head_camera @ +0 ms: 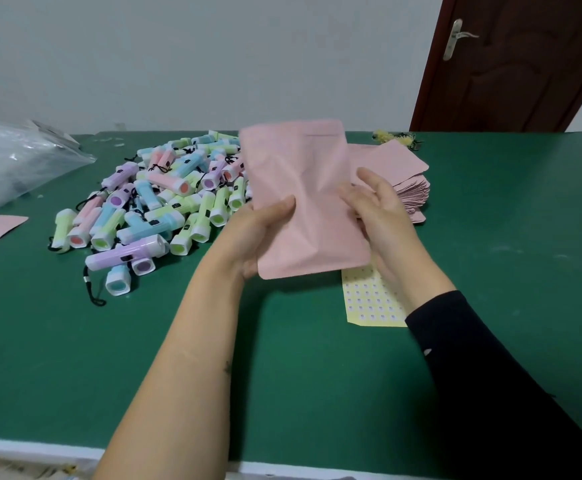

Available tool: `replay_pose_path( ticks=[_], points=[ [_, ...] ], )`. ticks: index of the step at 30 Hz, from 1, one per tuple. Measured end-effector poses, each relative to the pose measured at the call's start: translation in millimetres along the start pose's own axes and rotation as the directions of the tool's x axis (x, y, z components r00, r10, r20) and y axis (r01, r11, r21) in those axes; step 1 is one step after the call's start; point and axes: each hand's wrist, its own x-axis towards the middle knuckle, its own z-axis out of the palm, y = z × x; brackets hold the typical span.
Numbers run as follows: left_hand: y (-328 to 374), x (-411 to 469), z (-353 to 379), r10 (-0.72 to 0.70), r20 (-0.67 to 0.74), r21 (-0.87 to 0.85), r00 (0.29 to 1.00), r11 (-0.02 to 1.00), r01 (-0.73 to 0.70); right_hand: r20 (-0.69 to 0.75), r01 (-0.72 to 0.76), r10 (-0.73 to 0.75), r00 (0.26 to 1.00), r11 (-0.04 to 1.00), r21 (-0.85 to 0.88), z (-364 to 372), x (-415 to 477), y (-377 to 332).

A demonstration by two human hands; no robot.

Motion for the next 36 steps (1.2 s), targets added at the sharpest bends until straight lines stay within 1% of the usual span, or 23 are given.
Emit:
replay_pose_path(
  ticks=[2,3,5,7,9,12,14,17,19,22,25,27,29,30,32,33,34,36],
  points=[
    [-1.4,-0.8,0.0,-0.051,0.03,0.045,0.998,0.998,0.05,0.097,-0.08,0.077,0.992,0.997,0.024,-3.5,0.6,3.5],
    [-2.0,-1.0,-0.3,-0.057,0.035,0.08,0.998,0.995,0.054,0.118,-0.09,0.089,0.989,0.996,0.002,-4.0,0.1,5.2],
    [-1.4,-1.8,-1.7,-0.056,0.042,0.134,0.998,0.99,0.05,0.102,-0.08,0.084,0.991,0.996,-0.05,-3.4,-1.2,8.3],
    [-0.7,-3.2,-1.3,-0.026,0.045,0.193,0.999,0.981,0.017,0.097,-0.036,0.044,0.994,0.996,-0.081,-2.9,-0.5,11.6],
    [-2.6,-3.0,1.6,0.039,-0.02,0.255,0.999,0.967,-0.033,0.111,0.004,0.01,0.994,0.992,-0.129,-0.9,-1.5,11.8],
    [-6.4,-0.2,5.0,0.071,-0.086,0.217,0.994,0.975,-0.051,0.123,0.011,0.003,0.992,0.993,-0.118,1.8,-3.0,13.3],
    [-7.5,1.2,5.2,0.084,-0.097,0.217,0.992,0.974,-0.061,0.135,-0.007,0.02,0.991,0.995,-0.099,3.1,-3.6,13.3],
    [-8.7,2.1,4.8,0.088,-0.083,0.238,0.993,0.969,-0.066,0.133,-0.009,0.024,0.991,0.993,-0.116,5.4,-5.0,13.6],
    [-8.9,1.8,3.2,0.073,-0.056,0.22,0.996,0.974,-0.059,0.102,0.011,0.003,0.995,0.99,-0.138,6.7,-5.2,13.3],
    [-7.1,1.4,-0.3,0.011,0.01,0.189,1.0,0.982,-0.013,0.026,0.053,-0.049,0.998,0.987,-0.154,5.3,-4.4,11.8],
    [-7.7,2.6,1.8,0.014,-0.038,0.245,0.999,0.97,-0.004,-0.014,0.036,-0.039,0.999,0.981,-0.191,3.2,-3.1,11.1],
    [-8.7,5.2,2.2,0.044,-0.08,0.27,0.996,0.963,-0.021,0.019,0.008,-0.005,1.0,0.986,-0.165,3.0,-4.3,11.6],
    [-10.1,6.8,1.9,0.069,-0.125,0.304,0.99,0.952,-0.028,0.11,-0.015,0.028,0.994,0.994,-0.109,5.3,-8.1,11.2],
    [-11.4,7.6,1.8,0.081,-0.147,0.312,0.986,0.95,-0.031,0.145,-0.014,0.032,0.989,0.993,-0.121,7.3,-9.6,11.5],
    [-14.0,8.2,3.4,0.108,-0.172,0.324,0.979,0.945,-0.048,0.15,0.054,-0.015,0.989,0.964,-0.26,12.0,-10.9,11.0],
    [-14.5,8.2,4.6,0.12,-0.185,0.334,0.975,0.941,-0.053,0.128,0.108,-0.068,0.989,0.935,-0.338,14.2,-10.2,10.5],
    [-14.4,7.9,5.5,0.13,-0.202,0.342,0.971,0.938,-0.055,0.102,0.156,-0.127,0.987,0.912,-0.378,15.9,-9.7,10.1],
    [-12.3,8.4,6.7,0.151,-0.242,0.362,0.958,0.93,-0.055,0.036,0.228,-0.231,0.972,0.904,-0.361,16.4,-7.9,8.7]
  ],
)
